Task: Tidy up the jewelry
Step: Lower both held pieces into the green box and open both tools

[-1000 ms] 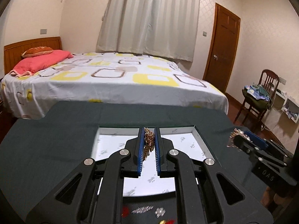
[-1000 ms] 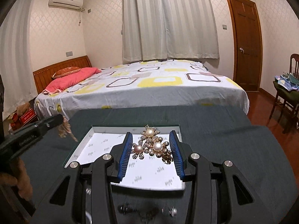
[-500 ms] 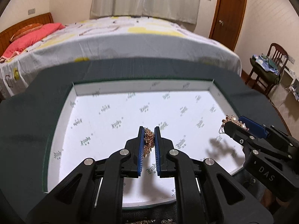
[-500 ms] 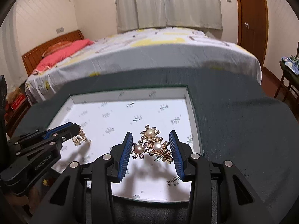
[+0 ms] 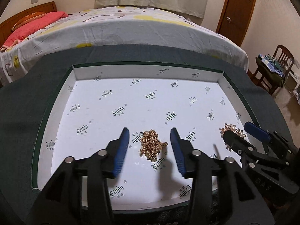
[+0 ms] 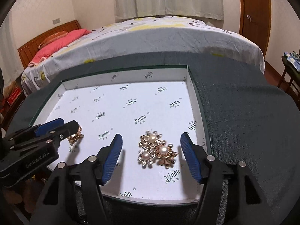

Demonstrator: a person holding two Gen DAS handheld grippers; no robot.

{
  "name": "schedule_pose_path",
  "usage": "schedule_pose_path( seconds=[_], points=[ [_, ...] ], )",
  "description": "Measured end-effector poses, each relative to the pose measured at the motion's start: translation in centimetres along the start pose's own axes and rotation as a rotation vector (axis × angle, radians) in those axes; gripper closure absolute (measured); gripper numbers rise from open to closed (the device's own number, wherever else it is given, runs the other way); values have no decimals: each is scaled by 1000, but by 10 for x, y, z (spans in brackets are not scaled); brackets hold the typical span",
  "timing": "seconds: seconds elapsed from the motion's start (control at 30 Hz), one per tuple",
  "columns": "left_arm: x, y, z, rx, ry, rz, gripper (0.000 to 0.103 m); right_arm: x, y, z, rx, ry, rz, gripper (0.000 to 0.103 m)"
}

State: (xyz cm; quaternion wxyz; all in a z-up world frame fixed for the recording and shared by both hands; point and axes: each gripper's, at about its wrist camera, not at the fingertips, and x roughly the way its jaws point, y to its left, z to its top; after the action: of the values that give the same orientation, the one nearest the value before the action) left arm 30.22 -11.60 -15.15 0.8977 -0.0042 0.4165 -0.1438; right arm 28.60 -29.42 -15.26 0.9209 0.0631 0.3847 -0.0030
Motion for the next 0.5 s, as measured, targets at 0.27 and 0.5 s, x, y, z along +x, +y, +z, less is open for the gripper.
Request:
schedule_pose_path(
  seconds=[0.27, 0.5],
  points=[
    [-29, 7, -2, -13, -67, 24, 33, -32, 1, -1, 17, -66, -21, 21],
    [-74, 3, -22, 9, -136, 54, 24, -73, 3, -25, 6, -98, -31, 20]
  ],
)
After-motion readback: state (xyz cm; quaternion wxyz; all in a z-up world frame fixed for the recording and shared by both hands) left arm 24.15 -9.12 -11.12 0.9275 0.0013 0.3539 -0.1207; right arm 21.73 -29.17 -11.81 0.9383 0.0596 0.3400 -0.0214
